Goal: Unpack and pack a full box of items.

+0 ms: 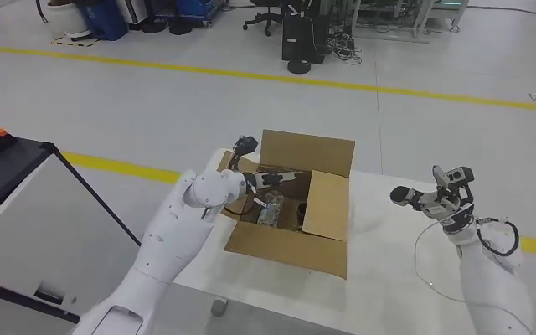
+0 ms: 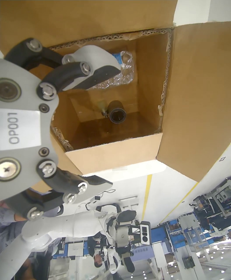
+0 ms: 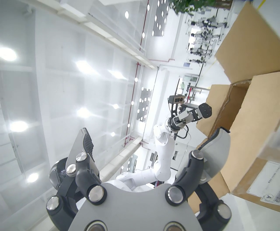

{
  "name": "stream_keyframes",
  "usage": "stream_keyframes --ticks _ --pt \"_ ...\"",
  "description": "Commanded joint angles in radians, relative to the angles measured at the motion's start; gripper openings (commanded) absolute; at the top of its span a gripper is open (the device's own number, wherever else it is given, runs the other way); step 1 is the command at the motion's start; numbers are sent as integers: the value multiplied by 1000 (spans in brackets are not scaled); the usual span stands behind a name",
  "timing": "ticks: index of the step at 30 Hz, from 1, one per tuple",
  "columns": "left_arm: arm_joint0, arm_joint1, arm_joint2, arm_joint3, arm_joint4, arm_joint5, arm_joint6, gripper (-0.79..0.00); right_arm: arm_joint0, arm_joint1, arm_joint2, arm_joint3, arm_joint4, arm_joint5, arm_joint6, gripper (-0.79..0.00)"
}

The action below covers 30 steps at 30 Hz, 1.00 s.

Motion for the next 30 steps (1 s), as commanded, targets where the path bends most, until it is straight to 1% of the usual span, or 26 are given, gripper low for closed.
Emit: stream_keyframes --ticks 1,6,9,12,15,17,18,22,25,27,29,30 --pt "-33 -10 37 55 -39 -30 -4 0 -14 9 36 14 1 5 -7 0" --pt "-116 -50 124 176 -177 -94 -69 0 -36 23 91 41 12 4 -32 0" --pt "-161 -72 175 249 -185 -125 -55 0 -36 23 91 41 12 4 -32 0" --pt "-191 -96 199 335 -267 -147 -56 0 -36 23 91 41 12 4 -32 0" --pt "-228 -118 252 412 -224 -148 -30 0 -36 23 91 41 12 4 -32 0" --pt "-246 -133 290 454 -175 -133 18 0 -36 23 91 41 12 4 -32 0" --pt "-250 -142 302 470 -177 -127 32 0 -36 23 91 41 12 4 -32 0" --pt "-264 -176 324 505 -266 -149 3 0 -36 23 91 41 12 4 -32 0" --pt "-274 -199 348 515 -293 -155 3 0 -36 23 91 41 12 4 -32 0" --pt "-280 -216 370 503 -305 -164 -5 0 -36 23 91 41 12 4 -32 0" --pt "-281 -232 374 490 -368 -188 -48 0 -36 23 91 41 12 4 -32 0" --pt "-289 -238 383 486 -367 -196 -57 0 -36 23 91 41 12 4 -32 0"
